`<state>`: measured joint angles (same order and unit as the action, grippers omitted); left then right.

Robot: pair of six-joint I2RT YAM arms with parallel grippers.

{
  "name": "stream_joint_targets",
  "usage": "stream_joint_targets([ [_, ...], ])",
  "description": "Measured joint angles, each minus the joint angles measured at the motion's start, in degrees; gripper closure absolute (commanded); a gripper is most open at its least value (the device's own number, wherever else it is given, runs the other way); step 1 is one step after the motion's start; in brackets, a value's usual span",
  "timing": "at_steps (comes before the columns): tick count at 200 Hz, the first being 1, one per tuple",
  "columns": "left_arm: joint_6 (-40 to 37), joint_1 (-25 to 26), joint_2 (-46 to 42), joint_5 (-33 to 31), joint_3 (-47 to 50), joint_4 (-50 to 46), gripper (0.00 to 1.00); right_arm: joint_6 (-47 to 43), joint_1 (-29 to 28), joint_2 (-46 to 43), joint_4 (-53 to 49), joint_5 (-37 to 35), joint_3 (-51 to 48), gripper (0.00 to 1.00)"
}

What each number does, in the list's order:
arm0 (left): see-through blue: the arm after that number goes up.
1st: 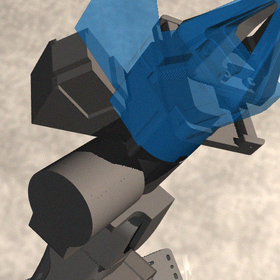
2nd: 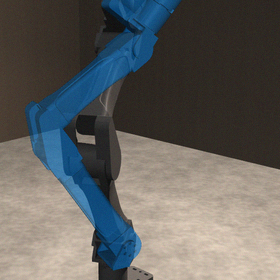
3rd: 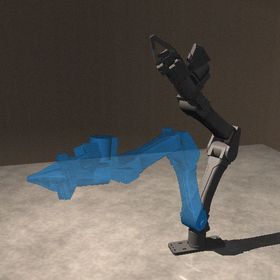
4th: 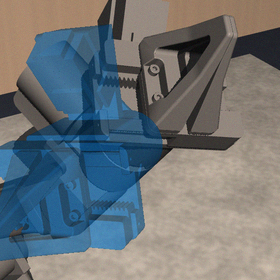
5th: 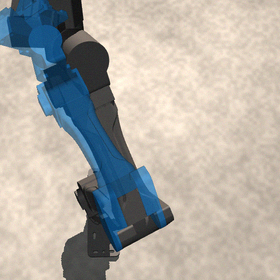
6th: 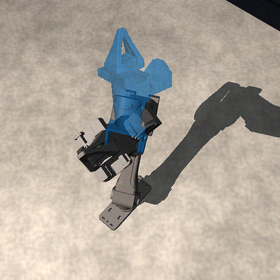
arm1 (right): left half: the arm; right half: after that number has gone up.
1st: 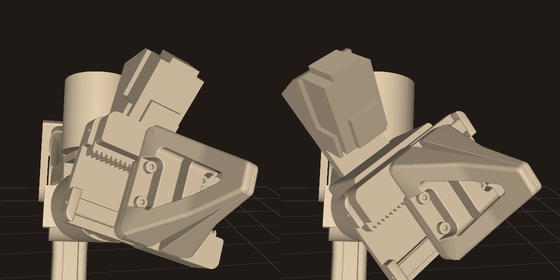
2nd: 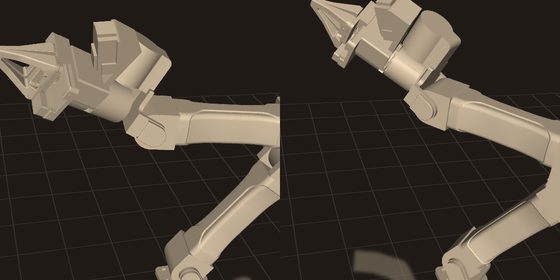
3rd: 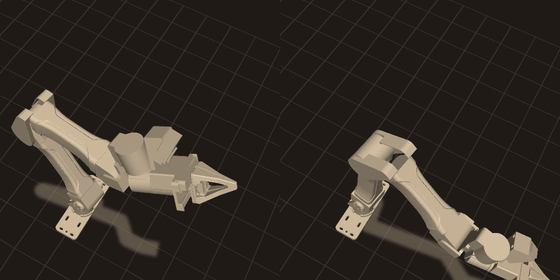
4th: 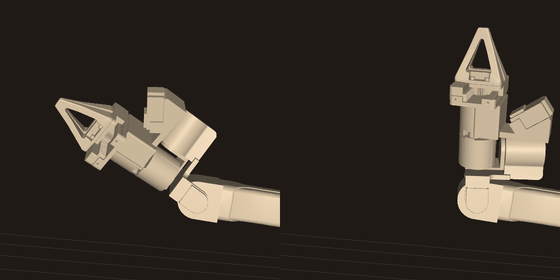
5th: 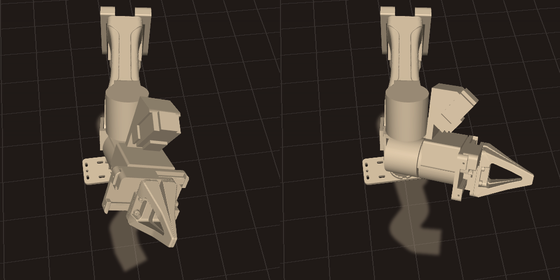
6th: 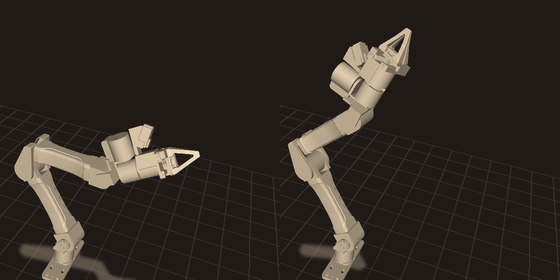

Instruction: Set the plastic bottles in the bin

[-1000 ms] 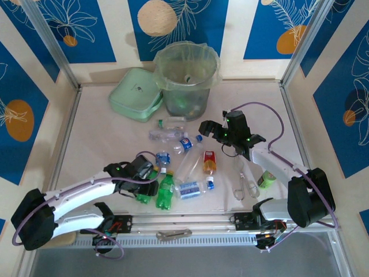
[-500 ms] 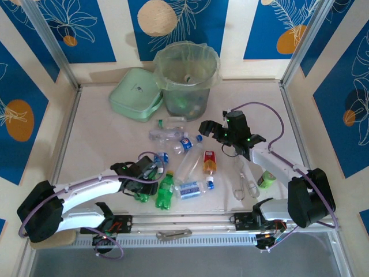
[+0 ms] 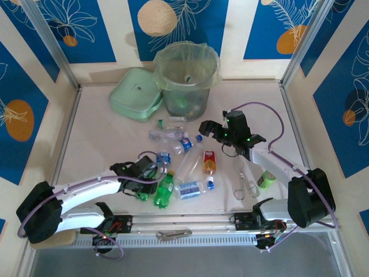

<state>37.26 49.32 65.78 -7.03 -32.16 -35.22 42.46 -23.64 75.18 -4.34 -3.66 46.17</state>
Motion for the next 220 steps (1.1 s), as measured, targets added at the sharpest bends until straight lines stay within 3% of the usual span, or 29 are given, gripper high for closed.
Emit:
stream_joint_targets([
  [59, 2.99, 0.09, -8.83, -3.08, 0.76, -1.09, 0.62, 0.0, 0.0, 0.0, 0.0, 0.0, 0.0, 0.01],
  [119, 2.89, -1.09, -15.28, -12.24, -5.7, 1.16, 0.69, 0.0, 0.02, 0.0, 0.02, 0.02, 0.0, 0.01],
  [176, -6.03, -3.87, -3.91, -14.97, -16.02, 21.31, 0.69, -0.04, 0.09, 0.0, -0.22, 0.07, 0.55, 0.01],
  [220, -12.63, -10.03, 10.43, -7.17, -34.73, 33.38, 0.69, -0.04, 0.68, -0.74, -0.22, 0.07, 0.52, 0.01],
])
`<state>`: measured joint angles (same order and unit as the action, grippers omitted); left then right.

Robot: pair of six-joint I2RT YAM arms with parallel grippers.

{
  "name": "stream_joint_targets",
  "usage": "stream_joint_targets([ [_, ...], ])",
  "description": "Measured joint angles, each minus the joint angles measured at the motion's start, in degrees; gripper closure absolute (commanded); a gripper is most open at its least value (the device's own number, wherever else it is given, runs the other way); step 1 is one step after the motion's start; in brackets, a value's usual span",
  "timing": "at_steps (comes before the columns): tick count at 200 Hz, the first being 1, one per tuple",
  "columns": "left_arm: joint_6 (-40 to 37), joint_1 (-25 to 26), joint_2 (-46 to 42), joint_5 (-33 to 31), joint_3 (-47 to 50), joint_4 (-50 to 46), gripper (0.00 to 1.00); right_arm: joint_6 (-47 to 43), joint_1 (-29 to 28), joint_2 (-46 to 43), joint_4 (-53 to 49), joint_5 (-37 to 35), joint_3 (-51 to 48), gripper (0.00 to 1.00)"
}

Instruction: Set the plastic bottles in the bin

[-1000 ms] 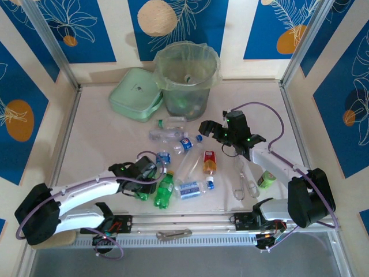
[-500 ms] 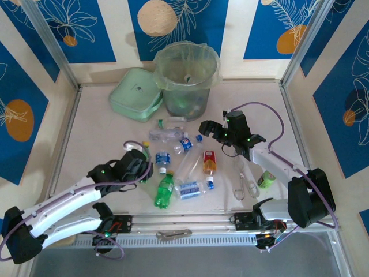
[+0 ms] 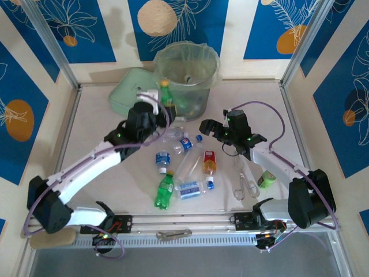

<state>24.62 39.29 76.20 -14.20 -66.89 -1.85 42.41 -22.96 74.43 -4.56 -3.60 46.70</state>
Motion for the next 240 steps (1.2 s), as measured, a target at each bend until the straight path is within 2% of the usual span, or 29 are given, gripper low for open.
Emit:
stream_joint_targets([
  [30, -2.32, -3.17, 10.78, 7.21, -15.58, 2.91, 0.68, 0.0, 0.85, -1.88, 0.02, 0.2, -0.9, 0.01],
  [57, -3.3, -5.27, 22.01, 13.2, -32.57, 1.27, 0.68, -0.02, 1.68, -3.45, -0.17, 0.63, -1.84, 0.01],
  [93, -5.95, -6.86, 39.45, 17.7, -59.52, -8.2, 0.68, -0.22, 2.6, -5.7, -0.9, 0.87, -3.1, 0.01],
  [115, -6.88, -7.17, 47.5, 19.23, -70.53, -14.14, 0.68, -0.26, 3.21, -7.26, -1.46, 0.87, -4.02, 0.01],
  [180, -7.1, -9.22, 54.93, 19.93, -72.81, -22.73, 0.67, -0.44, 4.31, -9.35, -2.58, 0.85, -4.46, 0.01],
  [200, -6.99, -10.25, 55.8, 19.96, -72.81, -24.0, 0.63, -0.44, 4.31, -9.35, -2.73, 0.87, -4.46, 0.01],
  [213, -6.95, -10.64, 55.91, 19.96, -72.81, -24.52, 0.57, -0.44, 4.35, -9.35, -2.8, 0.87, -4.46, 0.01],
  [225, -6.93, -10.78, 55.91, 19.96, -72.85, -24.65, 0.41, -0.44, 4.35, -9.35, -2.8, 0.87, -4.46, 0.01],
  [240, -6.95, -10.78, 55.91, 20.06, -73.16, -24.61, 0.3, -0.44, 4.35, -9.33, -2.82, 0.87, -4.46, 0.01],
])
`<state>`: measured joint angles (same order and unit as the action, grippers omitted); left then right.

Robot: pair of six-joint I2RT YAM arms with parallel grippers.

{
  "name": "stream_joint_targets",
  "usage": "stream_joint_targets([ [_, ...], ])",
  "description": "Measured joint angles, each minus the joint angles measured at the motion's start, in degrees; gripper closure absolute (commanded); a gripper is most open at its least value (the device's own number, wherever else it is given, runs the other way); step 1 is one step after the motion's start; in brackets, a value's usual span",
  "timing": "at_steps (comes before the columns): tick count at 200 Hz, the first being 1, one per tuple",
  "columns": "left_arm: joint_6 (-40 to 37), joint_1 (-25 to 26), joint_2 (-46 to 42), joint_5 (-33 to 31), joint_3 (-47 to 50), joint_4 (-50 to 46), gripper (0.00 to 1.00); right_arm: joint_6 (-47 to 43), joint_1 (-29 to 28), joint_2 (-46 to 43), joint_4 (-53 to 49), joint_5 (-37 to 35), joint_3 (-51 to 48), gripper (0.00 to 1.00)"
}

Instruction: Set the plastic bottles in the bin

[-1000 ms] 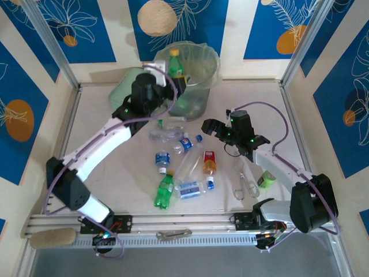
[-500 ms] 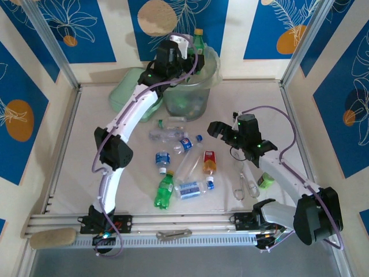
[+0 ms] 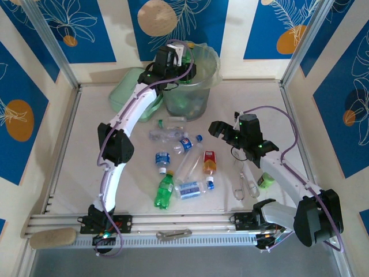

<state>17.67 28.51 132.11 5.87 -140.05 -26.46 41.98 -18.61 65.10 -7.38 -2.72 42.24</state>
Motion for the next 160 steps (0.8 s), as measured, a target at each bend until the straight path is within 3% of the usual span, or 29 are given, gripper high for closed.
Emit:
stream_joint_targets([
  [34, 0.81, 0.0, -0.15, 1.03, -0.13, 0.02, 0.09, -0.09, 0.0, 0.02, -0.35, 0.0, 0.0, 0.01],
  [67, 1.46, 0.0, -5.29, 2.69, 6.12, 0.92, 0.01, -0.57, 0.0, 0.9, -1.11, 0.22, 0.0, 0.01],
  [116, 2.38, 0.0, -29.64, 3.41, 38.69, 15.1, 0.0, -1.95, -0.44, 2.64, -4.02, 0.9, 0.04, 0.01],
  [160, 3.91, 0.0, -50.73, -1.38, 68.13, 28.17, 0.0, -3.76, -2.58, 3.82, -9.01, 1.25, 0.85, 0.01],
])
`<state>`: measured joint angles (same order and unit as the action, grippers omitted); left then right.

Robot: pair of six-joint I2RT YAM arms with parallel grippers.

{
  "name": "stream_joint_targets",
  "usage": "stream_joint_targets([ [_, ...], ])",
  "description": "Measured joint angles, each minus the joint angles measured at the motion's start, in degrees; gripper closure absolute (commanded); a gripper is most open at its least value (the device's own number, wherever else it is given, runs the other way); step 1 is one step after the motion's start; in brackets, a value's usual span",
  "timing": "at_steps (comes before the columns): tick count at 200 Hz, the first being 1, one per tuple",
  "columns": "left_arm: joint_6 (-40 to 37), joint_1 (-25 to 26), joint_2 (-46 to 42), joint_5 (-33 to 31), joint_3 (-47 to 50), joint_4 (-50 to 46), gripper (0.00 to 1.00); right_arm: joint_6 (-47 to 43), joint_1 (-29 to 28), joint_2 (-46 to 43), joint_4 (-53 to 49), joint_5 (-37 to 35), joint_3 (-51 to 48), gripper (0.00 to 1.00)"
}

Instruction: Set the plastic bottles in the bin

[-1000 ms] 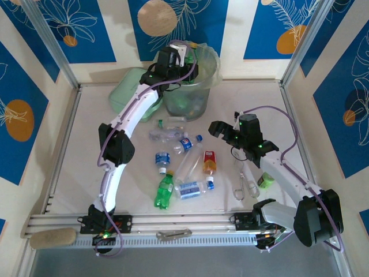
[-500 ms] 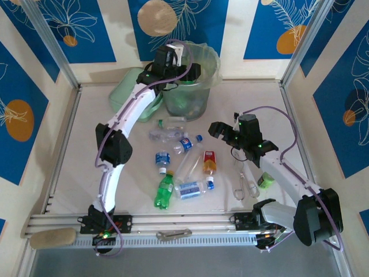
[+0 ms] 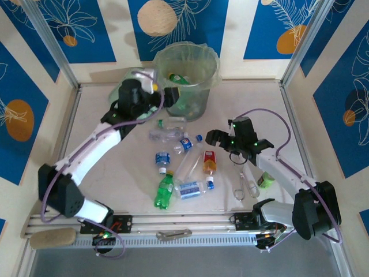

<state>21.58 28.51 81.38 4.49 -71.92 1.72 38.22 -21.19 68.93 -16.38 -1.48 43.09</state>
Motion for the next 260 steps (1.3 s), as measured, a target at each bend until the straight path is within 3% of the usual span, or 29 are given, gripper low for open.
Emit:
stream_joint_targets([
  [56, 4.22, 0.0, -15.04, -7.54, 24.61, 2.12, 0.0, -0.5, -4.09, 1.18, -6.32, 0.2, 0.52, 0.01],
  [111, 14.73, 0.0, -20.76, -10.84, 39.91, 3.1, 0.0, 0.61, -10.19, 5.2, -10.49, -1.14, 0.85, 0.03],
  [164, 19.74, 0.0, -18.78, -10.71, 41.88, 8.55, 0.0, 1.16, -14.03, 11.69, -13.29, -7.52, 4.66, 0.09],
  [260, 21.64, 0.0, -15.13, -9.03, 41.83, 12.07, 0.0, 0.52, -14.12, 18.99, -12.98, -12.2, 6.58, 0.26],
])
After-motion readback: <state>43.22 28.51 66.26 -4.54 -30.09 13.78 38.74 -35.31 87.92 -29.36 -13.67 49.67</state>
